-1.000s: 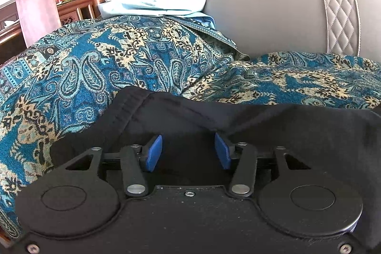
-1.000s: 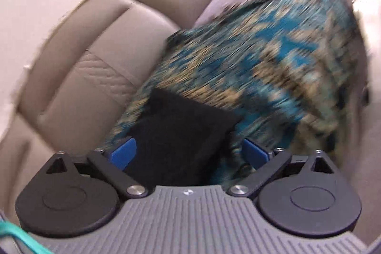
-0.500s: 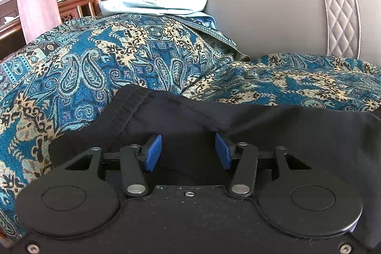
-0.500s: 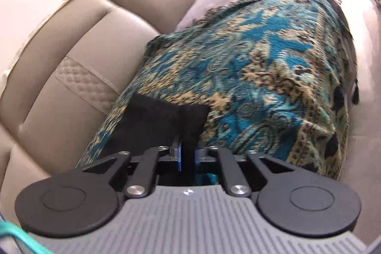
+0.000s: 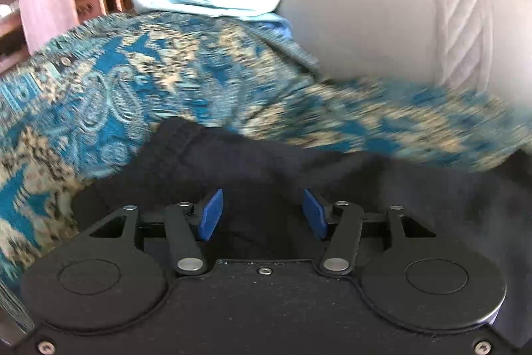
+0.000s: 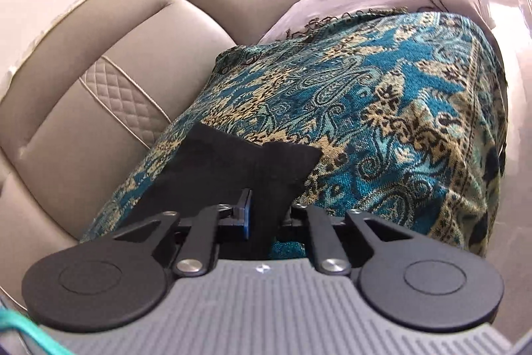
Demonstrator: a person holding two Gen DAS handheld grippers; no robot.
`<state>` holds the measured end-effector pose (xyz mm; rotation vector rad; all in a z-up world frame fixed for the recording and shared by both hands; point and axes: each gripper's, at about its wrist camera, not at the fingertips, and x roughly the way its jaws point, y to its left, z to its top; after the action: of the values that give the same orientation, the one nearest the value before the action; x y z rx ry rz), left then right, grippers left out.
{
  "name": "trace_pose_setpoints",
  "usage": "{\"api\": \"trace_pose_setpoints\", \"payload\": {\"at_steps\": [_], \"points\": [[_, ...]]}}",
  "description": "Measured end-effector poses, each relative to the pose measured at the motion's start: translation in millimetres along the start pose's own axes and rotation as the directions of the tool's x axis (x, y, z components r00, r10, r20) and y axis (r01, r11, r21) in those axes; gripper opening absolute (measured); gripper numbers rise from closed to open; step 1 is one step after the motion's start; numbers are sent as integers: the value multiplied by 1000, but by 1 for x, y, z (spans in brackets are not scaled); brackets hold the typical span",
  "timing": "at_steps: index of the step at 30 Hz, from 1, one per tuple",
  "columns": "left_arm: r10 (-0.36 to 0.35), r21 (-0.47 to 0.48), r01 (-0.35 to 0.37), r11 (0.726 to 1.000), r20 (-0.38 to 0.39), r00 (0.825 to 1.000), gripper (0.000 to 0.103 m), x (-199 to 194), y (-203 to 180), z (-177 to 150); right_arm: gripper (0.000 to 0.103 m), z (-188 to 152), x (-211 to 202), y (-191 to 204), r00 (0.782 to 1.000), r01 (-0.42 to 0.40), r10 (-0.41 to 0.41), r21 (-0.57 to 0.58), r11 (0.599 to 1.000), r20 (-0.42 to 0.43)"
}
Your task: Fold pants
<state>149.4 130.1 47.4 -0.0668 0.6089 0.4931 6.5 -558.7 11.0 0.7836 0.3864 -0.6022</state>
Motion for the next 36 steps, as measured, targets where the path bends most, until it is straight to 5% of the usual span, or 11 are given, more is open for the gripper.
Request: {"api": "trace_pose_setpoints", "payload": {"at_steps": [4,9,13,23,25,32,36], "points": [[-179,38,178,983,26,983,72,-47,-21,-6,33,-1,-1,0,1000,-2,2,-20,1000,4],[-300,178,297,938,-7,954,76,-79,-60,-31,44,-2,-1,4,1000,-16,17,-76,997,13],[-308,206,311,928,-46,950,76,-79,-77,-44,60,-3,0,5,997,-71,73,-88,994,23],[-308,132,302,944,30,951,99,-61,-57,-69,62,-20,5,38,995,51,-21,-325,944,97],[-314,127,305,944,53,948,100,-61,-54,-73,51,-23,6,42,994,72,-37,-349,935,106],[-319,125,310,942,59,946,101,-59,-53,-71,42,-30,7,50,991,104,-62,-393,914,118],[-320,125,310,942,65,945,101,-60,-53,-74,19,-31,6,51,990,112,-70,-396,911,120]]}}
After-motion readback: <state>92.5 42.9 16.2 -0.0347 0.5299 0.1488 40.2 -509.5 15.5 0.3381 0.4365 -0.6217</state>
